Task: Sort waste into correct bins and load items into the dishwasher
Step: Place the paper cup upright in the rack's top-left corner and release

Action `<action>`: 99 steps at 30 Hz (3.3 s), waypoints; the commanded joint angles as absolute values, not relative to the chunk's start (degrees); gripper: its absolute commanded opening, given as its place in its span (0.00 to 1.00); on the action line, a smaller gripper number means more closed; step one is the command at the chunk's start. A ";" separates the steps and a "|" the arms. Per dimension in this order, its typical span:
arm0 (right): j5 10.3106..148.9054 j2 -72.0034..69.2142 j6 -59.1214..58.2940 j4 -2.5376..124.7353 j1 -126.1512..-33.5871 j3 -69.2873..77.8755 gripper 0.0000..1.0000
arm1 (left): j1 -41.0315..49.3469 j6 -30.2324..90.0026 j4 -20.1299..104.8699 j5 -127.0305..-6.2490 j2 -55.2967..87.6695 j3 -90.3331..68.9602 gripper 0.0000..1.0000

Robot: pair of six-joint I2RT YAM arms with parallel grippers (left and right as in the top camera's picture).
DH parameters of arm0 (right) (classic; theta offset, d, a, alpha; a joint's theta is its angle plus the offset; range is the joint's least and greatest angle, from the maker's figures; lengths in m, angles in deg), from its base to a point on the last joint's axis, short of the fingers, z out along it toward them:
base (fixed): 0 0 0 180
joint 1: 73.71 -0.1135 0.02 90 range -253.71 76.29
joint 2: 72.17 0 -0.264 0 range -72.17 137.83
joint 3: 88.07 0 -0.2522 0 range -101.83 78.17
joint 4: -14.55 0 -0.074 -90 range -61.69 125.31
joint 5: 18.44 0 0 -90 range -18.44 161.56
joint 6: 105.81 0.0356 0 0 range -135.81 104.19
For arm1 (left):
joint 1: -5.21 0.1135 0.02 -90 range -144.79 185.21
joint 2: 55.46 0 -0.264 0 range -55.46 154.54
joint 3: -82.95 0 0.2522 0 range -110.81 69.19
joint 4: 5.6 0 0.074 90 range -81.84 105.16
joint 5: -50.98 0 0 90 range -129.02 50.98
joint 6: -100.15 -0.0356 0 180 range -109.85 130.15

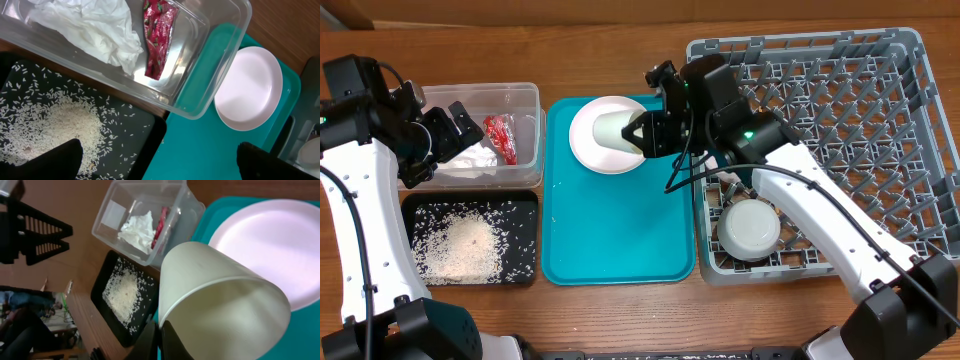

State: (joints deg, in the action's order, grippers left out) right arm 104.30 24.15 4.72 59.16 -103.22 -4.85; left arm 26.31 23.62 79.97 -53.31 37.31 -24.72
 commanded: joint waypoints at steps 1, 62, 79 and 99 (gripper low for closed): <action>113.63 23.71 2.45 57.07 -98.61 -5.57 0.04 | 26.03 22.99 79.91 -52.98 36.39 -25.48 1.00; 145.21 56.91 -2.40 15.98 -71.20 -5.53 0.04 | 26.03 22.99 79.91 -52.98 36.39 -25.48 1.00; 150.28 56.21 2.23 18.34 -67.55 -5.55 0.33 | 26.03 22.99 79.91 -52.98 36.39 -25.48 1.00; 124.01 41.89 -4.52 48.08 -63.05 -5.55 0.35 | 26.03 22.99 79.91 -52.98 36.39 -25.48 1.00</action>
State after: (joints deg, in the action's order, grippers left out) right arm 136.93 48.23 1.27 42.07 -64.27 -5.03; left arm 26.31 23.62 79.97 -53.31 37.31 -24.72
